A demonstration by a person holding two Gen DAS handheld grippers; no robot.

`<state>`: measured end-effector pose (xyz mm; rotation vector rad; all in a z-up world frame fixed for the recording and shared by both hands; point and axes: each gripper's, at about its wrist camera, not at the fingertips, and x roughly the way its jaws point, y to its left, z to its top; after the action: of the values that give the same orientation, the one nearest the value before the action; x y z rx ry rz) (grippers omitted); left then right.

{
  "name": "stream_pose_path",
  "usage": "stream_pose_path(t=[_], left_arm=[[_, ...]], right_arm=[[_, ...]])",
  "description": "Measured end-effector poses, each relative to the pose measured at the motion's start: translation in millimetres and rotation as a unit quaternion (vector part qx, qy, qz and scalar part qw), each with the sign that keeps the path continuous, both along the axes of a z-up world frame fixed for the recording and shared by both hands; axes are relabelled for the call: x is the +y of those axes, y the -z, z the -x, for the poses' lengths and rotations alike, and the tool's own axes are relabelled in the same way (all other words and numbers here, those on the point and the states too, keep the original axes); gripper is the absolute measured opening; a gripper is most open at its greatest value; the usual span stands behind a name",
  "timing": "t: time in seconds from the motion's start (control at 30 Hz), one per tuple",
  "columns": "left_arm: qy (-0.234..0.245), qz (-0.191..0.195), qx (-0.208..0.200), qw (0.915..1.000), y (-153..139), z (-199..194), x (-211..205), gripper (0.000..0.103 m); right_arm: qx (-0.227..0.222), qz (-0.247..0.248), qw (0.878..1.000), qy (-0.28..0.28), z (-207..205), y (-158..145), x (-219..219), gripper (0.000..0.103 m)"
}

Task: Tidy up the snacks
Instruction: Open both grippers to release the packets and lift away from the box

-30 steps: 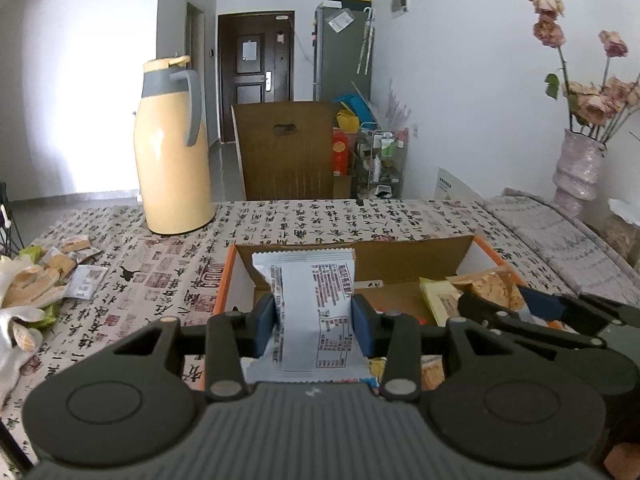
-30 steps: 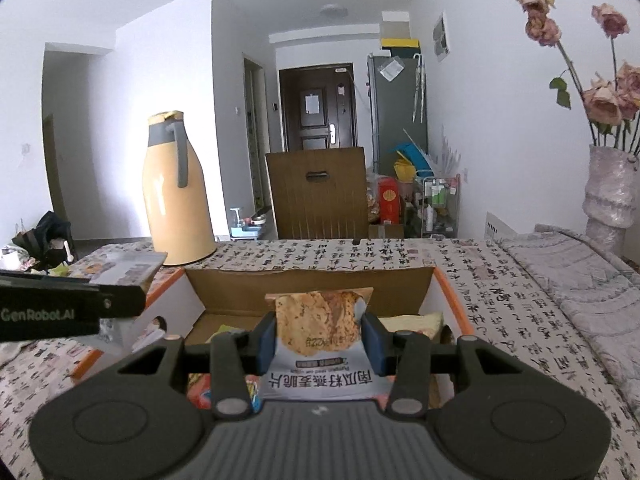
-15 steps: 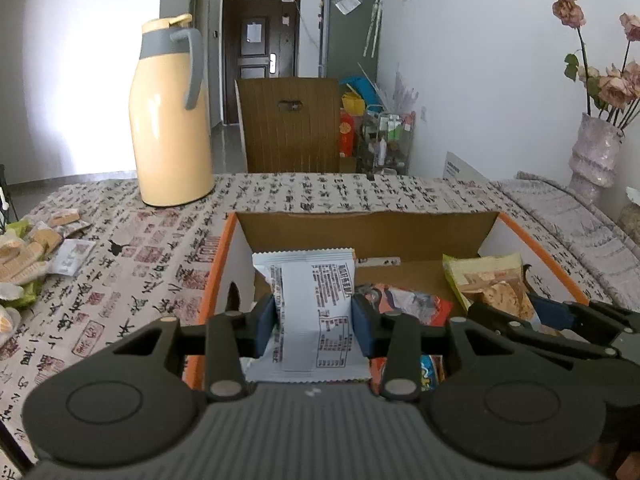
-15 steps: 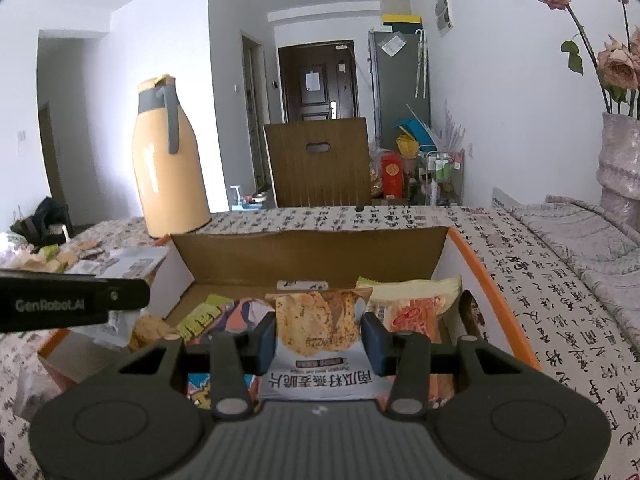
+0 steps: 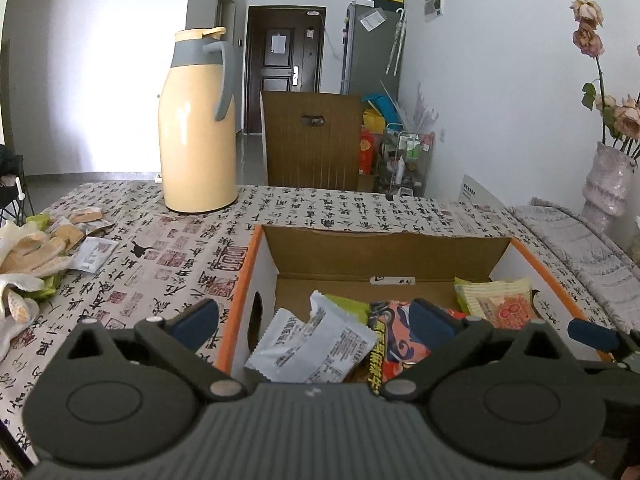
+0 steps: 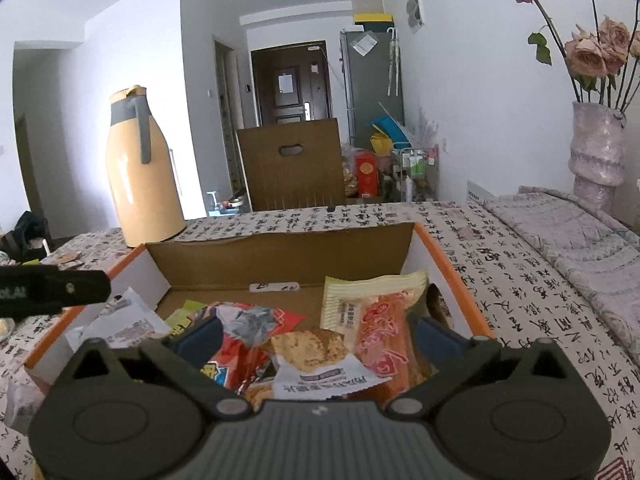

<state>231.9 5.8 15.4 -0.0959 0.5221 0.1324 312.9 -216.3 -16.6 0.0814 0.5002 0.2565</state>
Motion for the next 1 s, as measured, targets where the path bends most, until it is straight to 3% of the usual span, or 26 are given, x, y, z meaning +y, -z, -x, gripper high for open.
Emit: stream_pose_path(t=[0.5,1.0], left_arm=[[0.005,-0.004,-0.014,0.9999,-26,24,-4,0.103],[0.012,-0.01,-0.001,0.9999,-26,76,5,0.103]], right_arm=[[-0.034,0.022,0.999,-0.001,27,-33,-4,0.103],[-0.01,0.046,0.999,-0.012,82,-22,-16,0.103]])
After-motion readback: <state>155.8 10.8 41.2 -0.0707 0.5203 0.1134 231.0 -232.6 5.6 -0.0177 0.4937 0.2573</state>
